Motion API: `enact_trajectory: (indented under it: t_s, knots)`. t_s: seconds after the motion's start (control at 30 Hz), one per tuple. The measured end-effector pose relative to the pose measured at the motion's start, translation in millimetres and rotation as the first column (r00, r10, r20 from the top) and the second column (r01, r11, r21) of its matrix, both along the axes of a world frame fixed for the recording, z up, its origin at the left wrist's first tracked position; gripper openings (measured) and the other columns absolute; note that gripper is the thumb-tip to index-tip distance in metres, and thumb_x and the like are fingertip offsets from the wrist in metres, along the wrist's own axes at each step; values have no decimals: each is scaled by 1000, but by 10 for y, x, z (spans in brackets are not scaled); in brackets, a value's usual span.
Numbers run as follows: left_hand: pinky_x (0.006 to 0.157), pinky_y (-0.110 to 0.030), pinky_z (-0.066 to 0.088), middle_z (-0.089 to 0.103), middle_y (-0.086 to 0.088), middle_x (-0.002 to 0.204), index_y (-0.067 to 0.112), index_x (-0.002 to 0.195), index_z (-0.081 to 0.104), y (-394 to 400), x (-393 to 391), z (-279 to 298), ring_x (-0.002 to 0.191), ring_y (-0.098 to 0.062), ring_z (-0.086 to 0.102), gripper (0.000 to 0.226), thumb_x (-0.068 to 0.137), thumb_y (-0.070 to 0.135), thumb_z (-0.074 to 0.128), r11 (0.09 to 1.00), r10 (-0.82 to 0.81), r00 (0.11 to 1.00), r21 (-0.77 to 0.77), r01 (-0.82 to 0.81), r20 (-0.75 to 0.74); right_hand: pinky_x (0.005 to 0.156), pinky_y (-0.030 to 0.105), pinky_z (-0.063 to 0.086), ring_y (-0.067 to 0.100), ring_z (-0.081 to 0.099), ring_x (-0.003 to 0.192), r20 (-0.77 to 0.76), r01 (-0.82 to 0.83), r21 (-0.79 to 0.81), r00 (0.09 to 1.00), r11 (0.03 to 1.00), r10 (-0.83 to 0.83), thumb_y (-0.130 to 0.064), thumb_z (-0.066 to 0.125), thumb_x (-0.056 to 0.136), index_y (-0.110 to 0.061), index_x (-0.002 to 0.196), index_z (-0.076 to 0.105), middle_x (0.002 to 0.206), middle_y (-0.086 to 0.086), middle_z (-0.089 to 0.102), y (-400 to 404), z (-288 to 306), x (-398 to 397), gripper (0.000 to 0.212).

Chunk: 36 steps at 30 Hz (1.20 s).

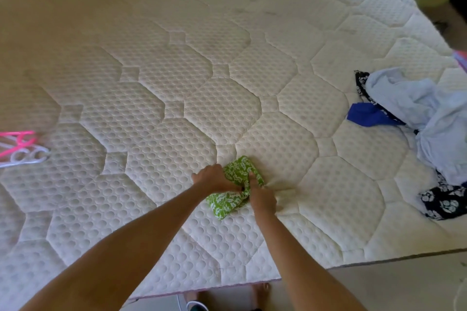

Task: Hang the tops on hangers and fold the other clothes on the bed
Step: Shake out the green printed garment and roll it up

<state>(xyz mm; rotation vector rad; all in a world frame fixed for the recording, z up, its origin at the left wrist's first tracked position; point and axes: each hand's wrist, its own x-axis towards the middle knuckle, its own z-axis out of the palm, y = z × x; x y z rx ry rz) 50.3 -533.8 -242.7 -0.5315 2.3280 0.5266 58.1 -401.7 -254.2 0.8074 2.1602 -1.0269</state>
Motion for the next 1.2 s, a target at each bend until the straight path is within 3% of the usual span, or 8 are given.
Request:
enact_trajectory:
  t_s: [0.17,0.3,0.37,0.47,0.63,0.83,1.0,1.2]
  knots:
    - [88,-30,51,63,-9,113,6,117,57,-38,-115,143,99,-22,61,85,61,68,71,855,314,943,399,-332,112,90,46,53,31,61,105,83,243,-396,970,886,-229,-85,50,61,-11,133,46,121,14,60,-110,-127,-192,104]
    - [100,-45,46,49,-17,137,16,139,42,-88,-191,203,120,-33,53,126,49,101,21,644,621,783,545,-537,37,101,54,41,39,42,127,21,171,-426,984,888,-180,-78,44,75,-28,146,22,150,17,26,-366,450,-397,90]
    - [105,-44,40,40,-19,144,15,144,34,-97,-179,470,128,-35,44,99,76,83,10,560,730,684,567,-604,7,105,51,34,38,34,133,-3,104,-406,993,908,-115,-76,40,78,-29,149,16,154,16,19,-460,634,-471,88]
    - [106,-42,37,39,-21,143,7,143,34,-171,-132,760,129,-36,41,69,98,54,11,476,847,526,553,-684,-79,96,42,39,33,44,125,-52,68,-445,994,893,-101,-74,35,82,-17,142,32,140,14,43,-601,900,-490,83]
    - [93,-34,39,48,-20,134,-1,136,40,-348,-48,1386,120,-34,47,52,101,33,24,416,907,381,499,-760,-178,90,40,43,34,52,114,-126,34,-431,987,902,-98,-72,36,83,2,122,52,128,19,53,-831,1508,-378,85]
    - [83,-36,50,60,-17,109,0,113,56,-624,391,2352,97,-31,58,42,94,24,28,288,957,205,576,-765,-206,91,40,48,35,56,108,-329,-287,-406,931,867,154,-61,38,91,5,112,58,120,21,58,-1171,2418,-157,72]
    - [82,-39,54,63,-16,95,4,91,60,-806,1103,3148,91,-28,62,41,95,25,24,148,978,4,685,-713,-207,85,38,47,32,59,103,-414,-528,-407,834,745,365,-65,39,88,0,109,59,115,16,61,-1495,3195,333,71]
    - [74,-31,50,60,-9,91,4,109,55,-791,2284,3805,79,-21,59,34,98,21,27,-74,913,-349,756,-651,-212,99,42,44,34,51,118,-468,-760,-406,649,507,600,-67,38,87,-1,125,53,131,18,52,-1791,3830,1313,78]
